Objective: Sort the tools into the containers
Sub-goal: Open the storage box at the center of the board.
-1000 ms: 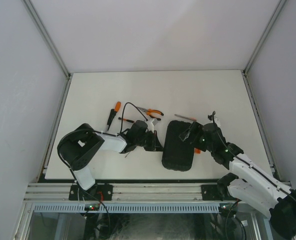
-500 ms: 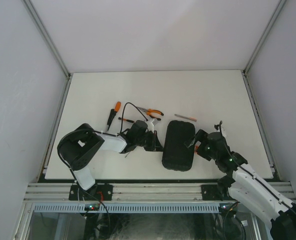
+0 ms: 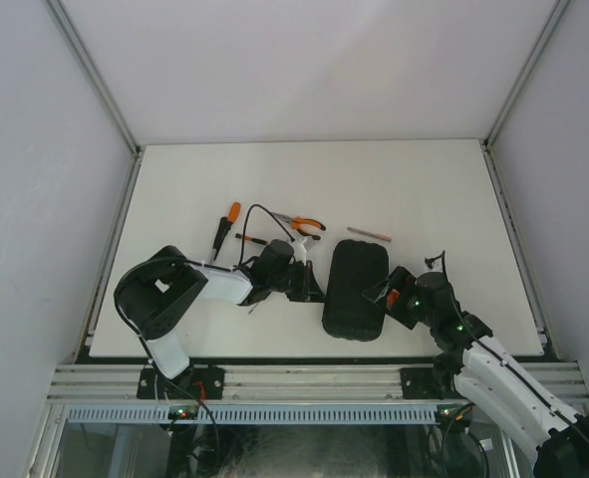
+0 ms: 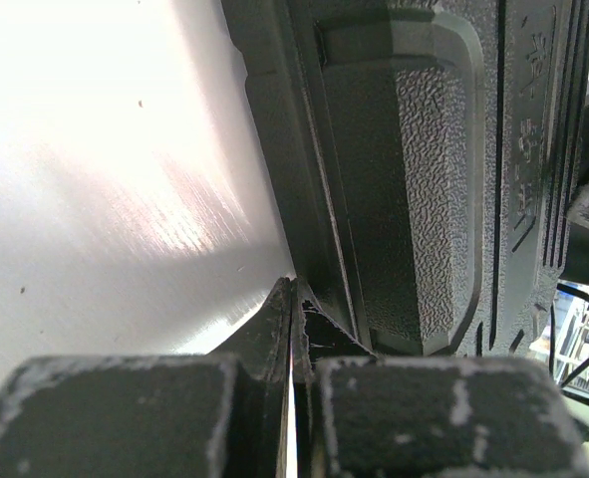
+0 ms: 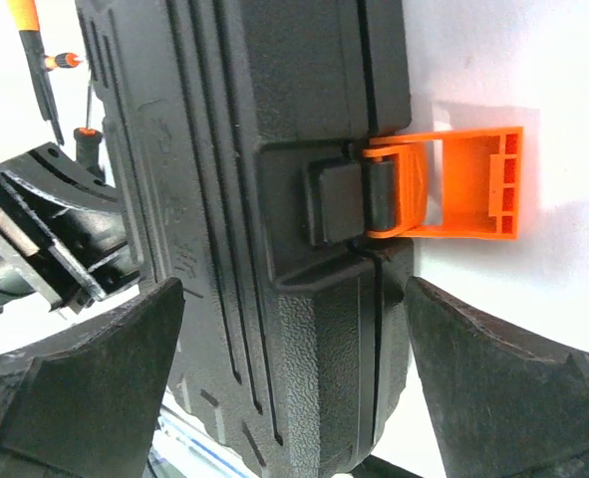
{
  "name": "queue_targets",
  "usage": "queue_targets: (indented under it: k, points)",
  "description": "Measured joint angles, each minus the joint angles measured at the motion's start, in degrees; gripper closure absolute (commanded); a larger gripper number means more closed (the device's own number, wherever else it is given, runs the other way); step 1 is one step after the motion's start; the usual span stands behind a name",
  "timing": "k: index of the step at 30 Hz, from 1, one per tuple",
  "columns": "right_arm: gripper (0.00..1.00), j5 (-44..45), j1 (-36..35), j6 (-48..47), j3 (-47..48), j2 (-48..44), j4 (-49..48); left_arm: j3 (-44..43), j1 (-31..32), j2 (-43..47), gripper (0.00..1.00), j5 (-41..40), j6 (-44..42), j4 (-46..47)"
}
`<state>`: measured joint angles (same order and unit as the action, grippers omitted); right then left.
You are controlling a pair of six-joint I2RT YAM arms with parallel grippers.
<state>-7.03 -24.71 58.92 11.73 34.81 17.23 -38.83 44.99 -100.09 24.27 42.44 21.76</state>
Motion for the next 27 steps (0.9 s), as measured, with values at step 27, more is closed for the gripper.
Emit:
queue_targets:
  k: [27]
  points:
    - [0.09,-1.5,0.3,0.2,0.0,-5.7,2.6,0.0,0.3,0.0,1.0,0.0,0.0,-0.5]
